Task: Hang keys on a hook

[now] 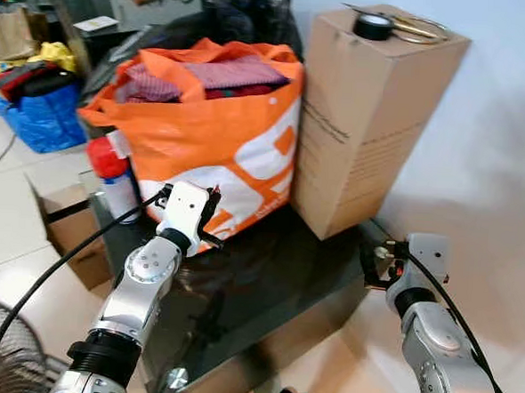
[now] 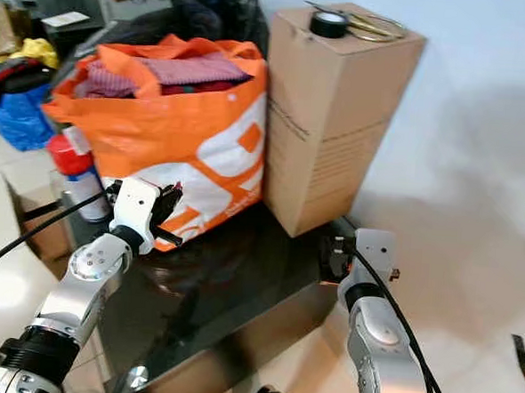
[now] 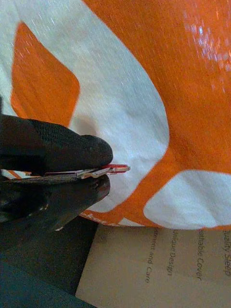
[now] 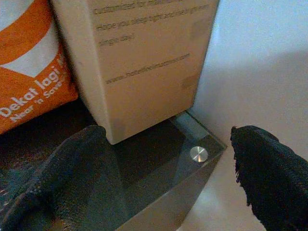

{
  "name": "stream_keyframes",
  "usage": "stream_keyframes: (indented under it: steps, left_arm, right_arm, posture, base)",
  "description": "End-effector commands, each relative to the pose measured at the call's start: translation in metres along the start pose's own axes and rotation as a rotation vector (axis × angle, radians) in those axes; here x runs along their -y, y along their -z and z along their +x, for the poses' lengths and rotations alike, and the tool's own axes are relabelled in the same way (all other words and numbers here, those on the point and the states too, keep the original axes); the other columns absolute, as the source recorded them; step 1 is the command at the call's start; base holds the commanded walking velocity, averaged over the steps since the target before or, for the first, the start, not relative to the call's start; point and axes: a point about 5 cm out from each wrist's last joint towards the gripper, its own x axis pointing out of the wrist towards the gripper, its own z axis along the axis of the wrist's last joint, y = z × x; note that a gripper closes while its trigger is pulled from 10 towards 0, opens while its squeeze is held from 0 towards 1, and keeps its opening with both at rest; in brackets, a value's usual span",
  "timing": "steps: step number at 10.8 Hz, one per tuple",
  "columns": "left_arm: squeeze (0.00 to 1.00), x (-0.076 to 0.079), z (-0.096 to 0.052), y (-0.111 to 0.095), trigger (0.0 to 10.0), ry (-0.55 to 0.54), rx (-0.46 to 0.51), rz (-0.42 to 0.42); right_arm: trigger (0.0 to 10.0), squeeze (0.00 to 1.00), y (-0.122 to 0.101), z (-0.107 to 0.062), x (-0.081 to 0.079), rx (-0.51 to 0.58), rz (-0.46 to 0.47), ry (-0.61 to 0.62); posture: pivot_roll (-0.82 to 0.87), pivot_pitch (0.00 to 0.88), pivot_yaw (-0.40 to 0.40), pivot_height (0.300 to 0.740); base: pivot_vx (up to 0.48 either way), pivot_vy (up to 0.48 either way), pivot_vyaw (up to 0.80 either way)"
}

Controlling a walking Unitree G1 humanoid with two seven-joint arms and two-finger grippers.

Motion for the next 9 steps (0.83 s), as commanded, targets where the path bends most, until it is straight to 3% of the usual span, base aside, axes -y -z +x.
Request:
stream_keyframes:
  steps: [1, 6, 9]
  left_arm:
    - [0.00, 0.0000, 0.0015, -0.0004, 10.0, 0.004, -0.007, 0.007]
    - [0.00, -0.0012, 0.0003, 0.0020, 10.0, -0.008, -0.011, -0.003]
    - [0.00, -0.0032, -0.0004, 0.0031, 10.0, -0.025, -0.012, -0.029]
  right_arm:
    - [10.0, 0.00, -0.0042, -0.0014, 0.0019, 0.016, -0.015, -0.005]
    - [10.0, 0.00, -0.0041, 0.0001, -0.0011, 0.013, -0.041, -0.038]
    - [10.0, 0.00, -0.0044, 0.0010, -0.0027, 0.015, -0.056, -0.052]
  posture:
    - [-0.14, 0.000, 0.025, 0.740]
    - [-0.13, 0.000, 0.009, 0.740]
    - [-0.13, 0.000, 0.010, 0.740]
  base:
    - [0.000, -0.247, 0.00]
    - [0.000, -0.337, 0.00]
    - [0.000, 0.000, 0.00]
